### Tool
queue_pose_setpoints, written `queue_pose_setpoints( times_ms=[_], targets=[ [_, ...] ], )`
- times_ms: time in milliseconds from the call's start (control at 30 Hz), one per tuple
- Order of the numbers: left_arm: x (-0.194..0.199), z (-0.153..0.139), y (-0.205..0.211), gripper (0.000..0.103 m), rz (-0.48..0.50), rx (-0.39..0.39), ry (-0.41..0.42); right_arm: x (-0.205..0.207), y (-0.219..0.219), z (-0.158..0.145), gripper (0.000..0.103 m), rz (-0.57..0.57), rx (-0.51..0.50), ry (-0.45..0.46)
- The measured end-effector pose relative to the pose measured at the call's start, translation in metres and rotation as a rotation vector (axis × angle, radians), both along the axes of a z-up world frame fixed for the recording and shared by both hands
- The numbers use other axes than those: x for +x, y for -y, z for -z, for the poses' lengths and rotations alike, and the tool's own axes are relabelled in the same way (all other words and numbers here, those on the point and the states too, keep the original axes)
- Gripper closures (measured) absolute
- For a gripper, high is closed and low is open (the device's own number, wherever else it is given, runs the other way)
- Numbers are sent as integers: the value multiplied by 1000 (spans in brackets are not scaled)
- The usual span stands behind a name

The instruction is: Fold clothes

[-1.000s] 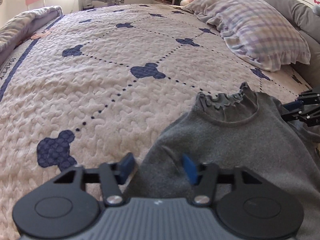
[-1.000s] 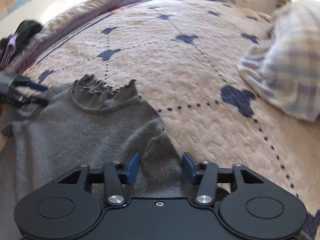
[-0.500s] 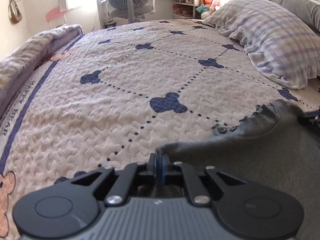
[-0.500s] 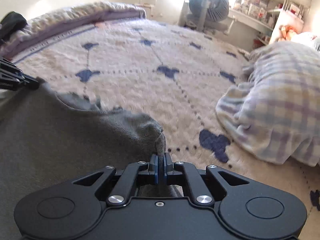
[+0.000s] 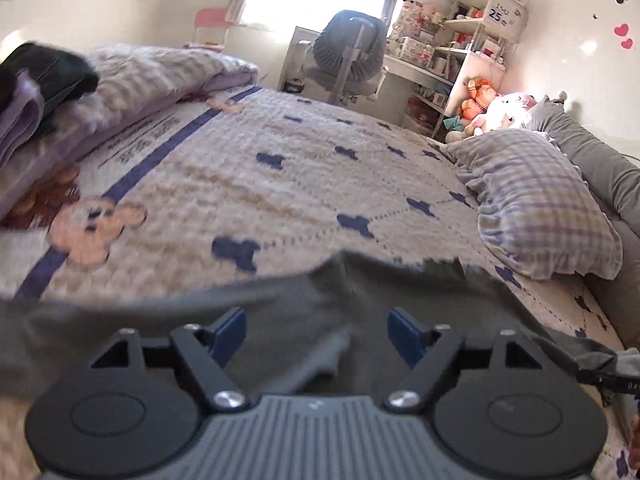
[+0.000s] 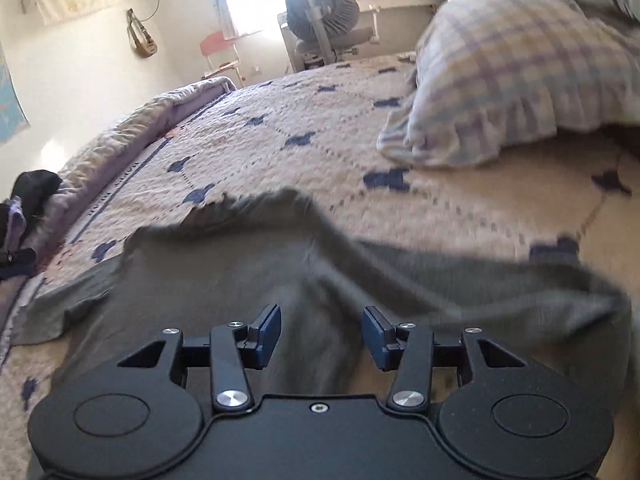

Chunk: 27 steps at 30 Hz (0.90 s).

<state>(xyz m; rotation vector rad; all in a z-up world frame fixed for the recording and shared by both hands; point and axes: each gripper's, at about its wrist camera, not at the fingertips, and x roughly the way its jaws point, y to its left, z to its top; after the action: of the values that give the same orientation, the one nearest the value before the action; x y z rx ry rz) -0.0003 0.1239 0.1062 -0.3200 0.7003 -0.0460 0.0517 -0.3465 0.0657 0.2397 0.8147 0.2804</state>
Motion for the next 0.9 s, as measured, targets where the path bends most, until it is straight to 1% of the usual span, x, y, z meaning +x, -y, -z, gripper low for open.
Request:
queue_pose_setpoints(
  times_ms=[67,133,167,300,333,400,467,533,600,633,667,700,733,767,800,833,900],
  targets=[
    [-42,18,7,20,-31,-39,-58,-46,5,14,59,20,45,-45],
    [-74,37,13,20,-52,-72,-120,-86,8,25,60,35,60,-63],
    [-87,46,13,20,-62,-87,-136,-104,10,28,60,43,72,-69],
    [-111,68,21,20,-82,-90,-176,-152,20,36,60,83,140,-99],
    [-115,71,23,20,-82,-93,-173,-160,21,39,60,92,142,-109],
    [-122,73,26,21,-81,-95,-168,-173,20,41,65,105,131,-112],
    [-127,74,28,24,-78,-96,-168,-183,19,42,66,114,117,-108],
    [-129,76,31,32,-80,-105,-173,-188,17,44,66,122,116,-106],
    [-129,78,31,50,-99,-104,-174,-191,15,47,69,136,109,-100],
    [-129,79,28,53,-113,-113,-175,-192,14,48,76,144,104,-99],
    [-130,79,25,69,-125,-129,-176,-191,14,48,85,149,100,-103],
    [-130,79,21,90,-129,-149,-181,-190,14,48,89,151,101,-109],
    [-130,81,18,98,-127,-176,-191,-190,14,48,92,149,103,-112],
    [-131,82,16,99,-127,-202,-197,-190,14,48,94,148,104,-115],
    [-131,82,16,102,-124,-213,-196,-189,13,48,95,147,105,-118],
    [-131,81,16,102,-118,-217,-190,-189,13,48,96,149,106,-119],
    [-134,76,16,102,-106,-251,-163,-191,13,46,97,157,127,-117]
  ],
)
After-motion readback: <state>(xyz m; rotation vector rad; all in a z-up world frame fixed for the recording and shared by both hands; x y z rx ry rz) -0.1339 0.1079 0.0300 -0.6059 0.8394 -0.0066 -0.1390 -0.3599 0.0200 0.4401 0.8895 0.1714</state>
